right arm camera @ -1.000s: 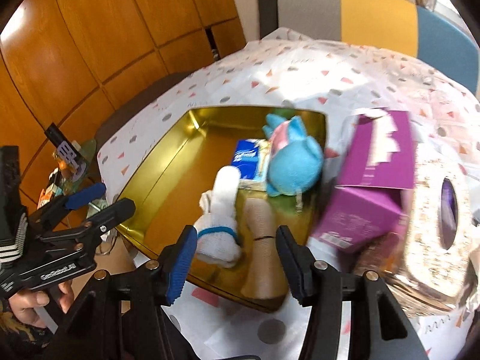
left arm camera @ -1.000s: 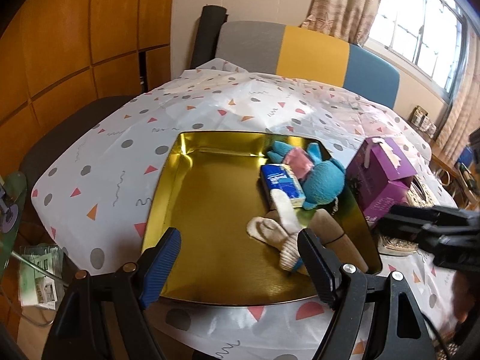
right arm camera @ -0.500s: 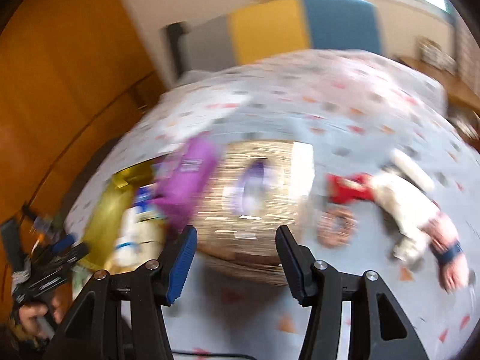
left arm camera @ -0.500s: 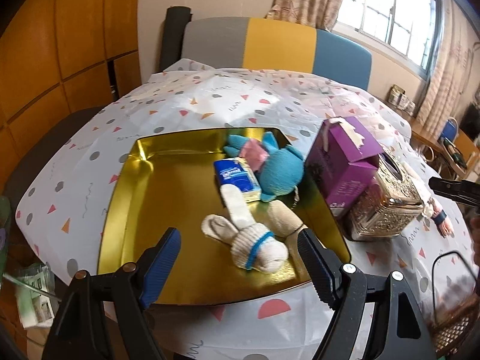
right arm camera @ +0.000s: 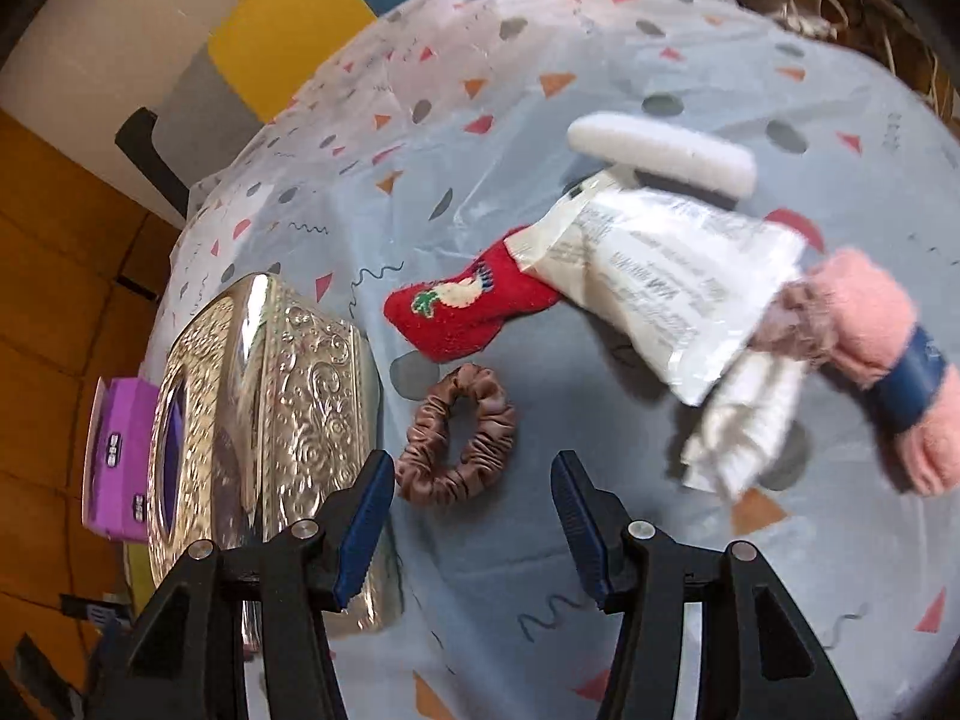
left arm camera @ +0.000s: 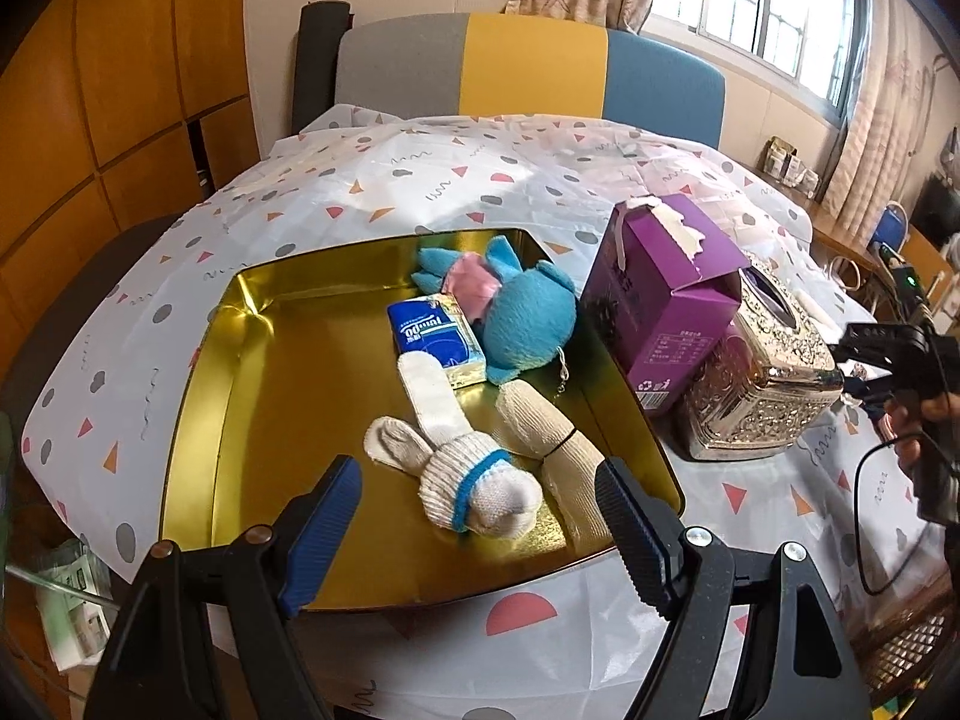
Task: Organize soft objects
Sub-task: 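Close the right gripper on the brown satin scrunchie, then grasp the red fuzzy sock with the left gripper while the right holds the scrunchie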
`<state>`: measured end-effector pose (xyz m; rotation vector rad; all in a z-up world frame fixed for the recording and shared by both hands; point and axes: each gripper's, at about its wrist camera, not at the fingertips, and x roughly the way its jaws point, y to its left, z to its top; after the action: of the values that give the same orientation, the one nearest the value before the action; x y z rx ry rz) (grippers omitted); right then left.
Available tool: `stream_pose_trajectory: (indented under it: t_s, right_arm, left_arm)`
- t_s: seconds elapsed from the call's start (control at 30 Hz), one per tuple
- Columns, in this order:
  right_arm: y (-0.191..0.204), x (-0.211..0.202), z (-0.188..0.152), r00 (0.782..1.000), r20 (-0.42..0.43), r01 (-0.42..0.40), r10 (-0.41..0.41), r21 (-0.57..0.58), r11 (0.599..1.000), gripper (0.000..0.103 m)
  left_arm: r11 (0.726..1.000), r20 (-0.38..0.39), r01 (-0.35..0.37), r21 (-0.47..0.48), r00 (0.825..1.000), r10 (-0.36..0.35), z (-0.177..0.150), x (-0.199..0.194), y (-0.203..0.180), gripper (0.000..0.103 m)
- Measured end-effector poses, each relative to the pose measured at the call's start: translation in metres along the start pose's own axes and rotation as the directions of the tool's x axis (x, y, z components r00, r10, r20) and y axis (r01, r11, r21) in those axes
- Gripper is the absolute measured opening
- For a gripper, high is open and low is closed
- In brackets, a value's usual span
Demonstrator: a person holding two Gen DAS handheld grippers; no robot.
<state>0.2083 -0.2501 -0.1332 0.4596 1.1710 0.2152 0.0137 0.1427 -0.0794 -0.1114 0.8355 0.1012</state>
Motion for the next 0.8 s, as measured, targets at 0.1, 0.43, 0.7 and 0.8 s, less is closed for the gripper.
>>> stream_pose_trajectory:
  t_s: [0.1, 0.43, 0.7, 0.8]
  right_arm:
    - [0.004, 0.014, 0.006, 1.0, -0.014, 0.012, -0.012, 0.0, 1.0, 0.055]
    - [0.013, 0.036, 0.023, 0.992, -0.067, 0.108, -0.109, -0.015, 0.994, 0.055]
    - [0.04, 0.049, 0.007, 0.949, -0.111, 0.247, -0.294, -0.313, 0.917, 0.019]
    - [0.031, 0.038, -0.003, 0.932, -0.083, 0.304, -0.353, -0.352, 0.885, 0.011]
  left_arm:
    - [1.0, -0.007, 0.002, 0.004, 1.0, -0.002, -0.001, 0.002, -0.002, 0.081]
    - [1.0, -0.025, 0.014, 0.005, 1.0, -0.014, -0.004, 0.007, -0.003, 0.081]
    - [1.0, -0.016, 0.021, 0.002, 1.0, -0.021, -0.002, 0.005, -0.003, 0.081]
    - [0.999, 0.004, 0.028, 0.014, 1.0, -0.028, 0.001, 0.0, -0.004, 0.081]
